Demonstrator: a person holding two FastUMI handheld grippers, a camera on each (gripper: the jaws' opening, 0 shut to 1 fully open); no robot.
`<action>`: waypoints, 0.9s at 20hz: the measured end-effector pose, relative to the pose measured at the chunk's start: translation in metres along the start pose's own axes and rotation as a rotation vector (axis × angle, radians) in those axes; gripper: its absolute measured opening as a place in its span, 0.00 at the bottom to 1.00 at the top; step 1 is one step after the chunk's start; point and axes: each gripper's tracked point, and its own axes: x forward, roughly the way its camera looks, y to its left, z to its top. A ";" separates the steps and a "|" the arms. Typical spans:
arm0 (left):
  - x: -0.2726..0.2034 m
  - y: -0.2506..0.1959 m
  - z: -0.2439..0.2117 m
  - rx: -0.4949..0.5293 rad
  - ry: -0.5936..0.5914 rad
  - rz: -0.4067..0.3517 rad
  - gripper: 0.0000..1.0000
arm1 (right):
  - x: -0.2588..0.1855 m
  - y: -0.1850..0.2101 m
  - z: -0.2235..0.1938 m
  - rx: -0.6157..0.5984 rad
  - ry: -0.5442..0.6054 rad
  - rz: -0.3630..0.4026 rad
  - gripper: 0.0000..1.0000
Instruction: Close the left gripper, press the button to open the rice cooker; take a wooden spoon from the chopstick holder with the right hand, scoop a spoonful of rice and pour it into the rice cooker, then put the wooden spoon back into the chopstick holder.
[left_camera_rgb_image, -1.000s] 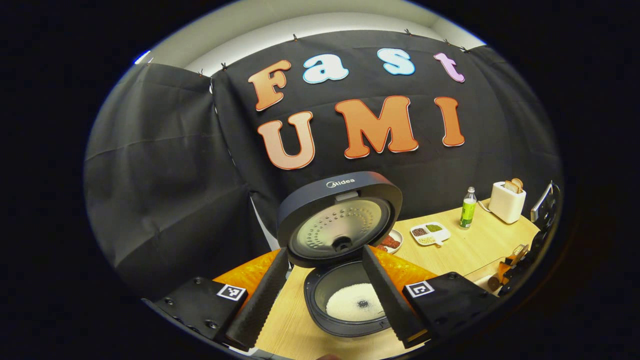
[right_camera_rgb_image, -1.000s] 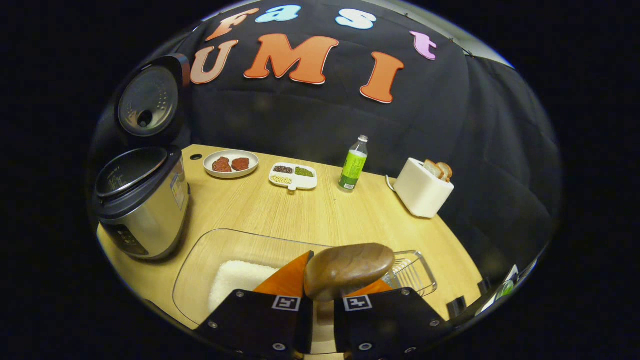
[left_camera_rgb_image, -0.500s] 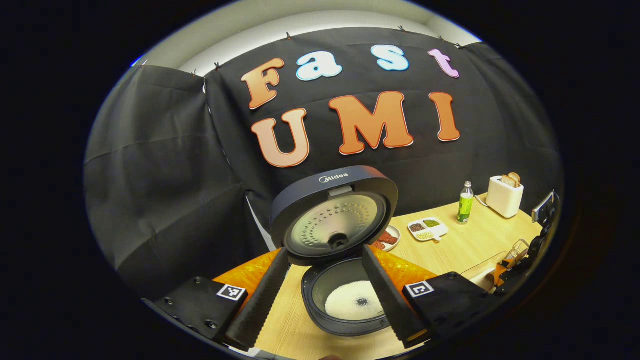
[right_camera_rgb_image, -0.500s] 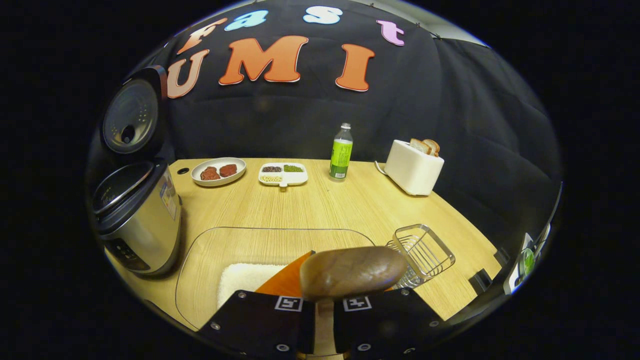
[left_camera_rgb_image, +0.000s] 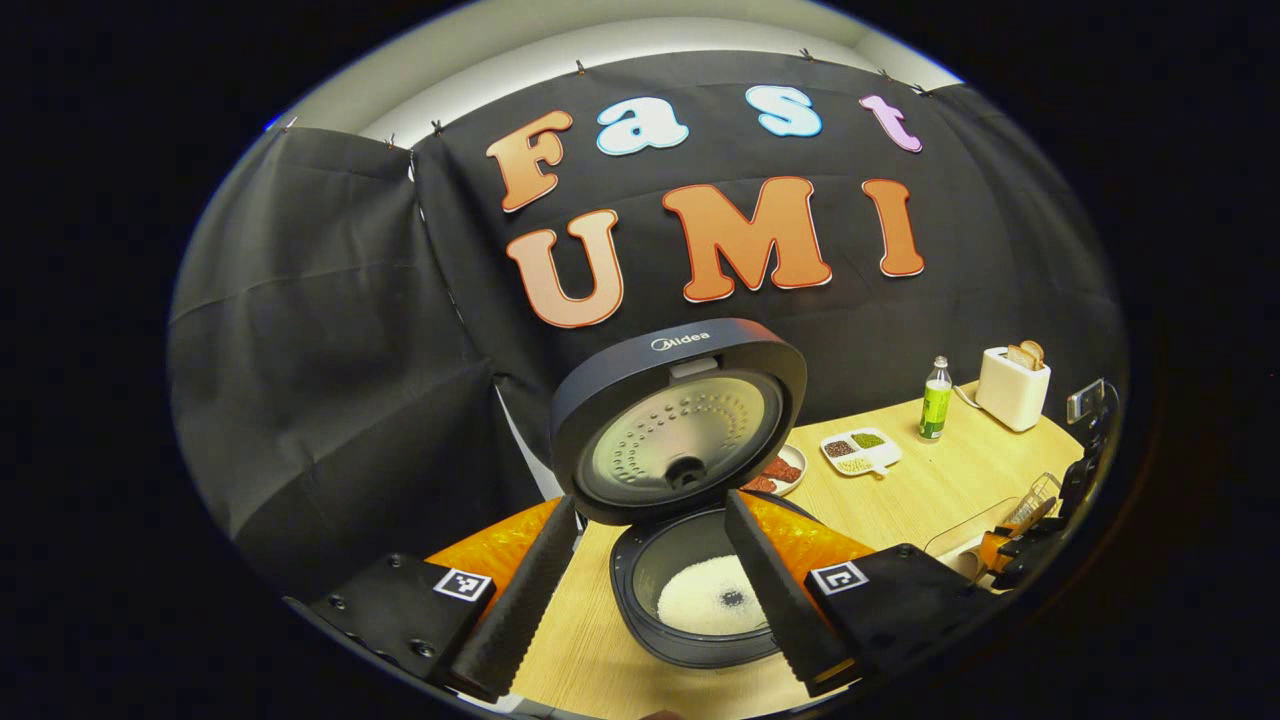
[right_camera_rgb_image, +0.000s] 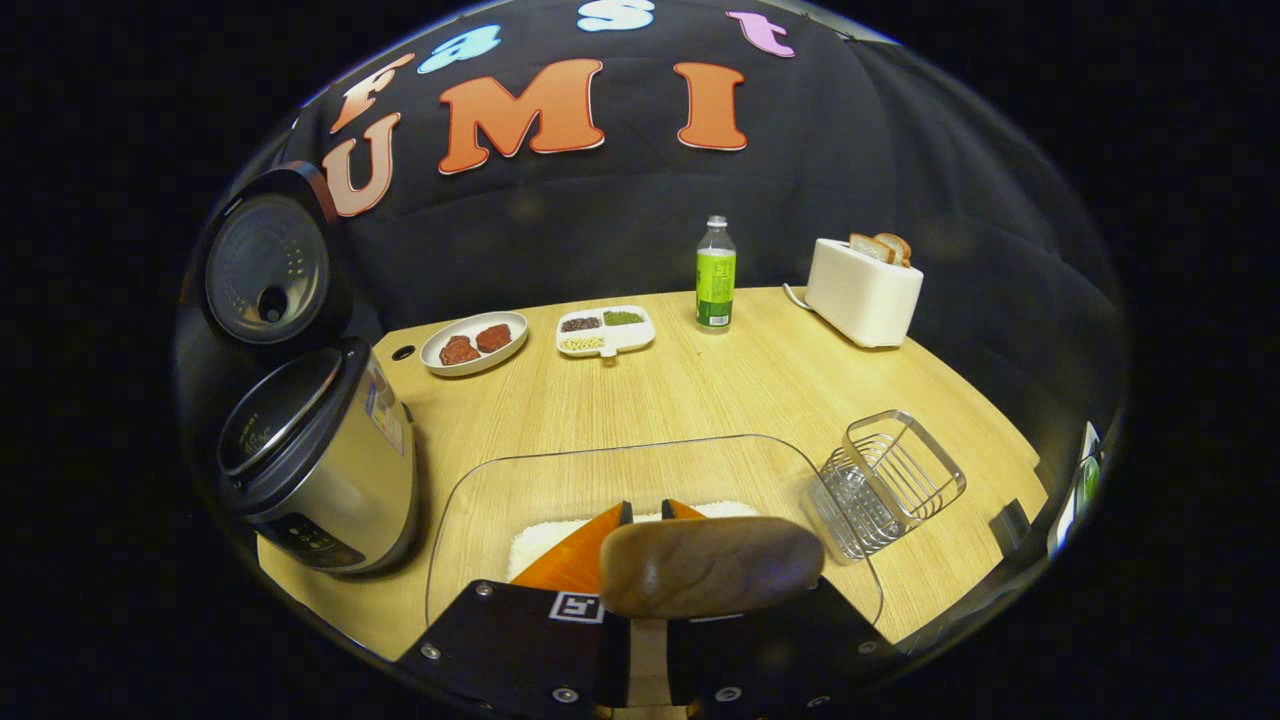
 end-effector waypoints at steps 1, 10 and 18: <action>0.000 0.001 -0.001 -0.003 0.001 0.002 0.93 | 0.000 0.003 -0.001 0.025 0.014 0.017 0.11; 0.002 0.012 -0.002 -0.009 -0.001 0.010 1.00 | 0.000 0.023 -0.010 0.325 0.154 0.128 0.11; 0.001 0.020 -0.007 -0.025 0.011 0.031 0.93 | -0.004 0.043 -0.007 0.338 0.198 0.228 0.10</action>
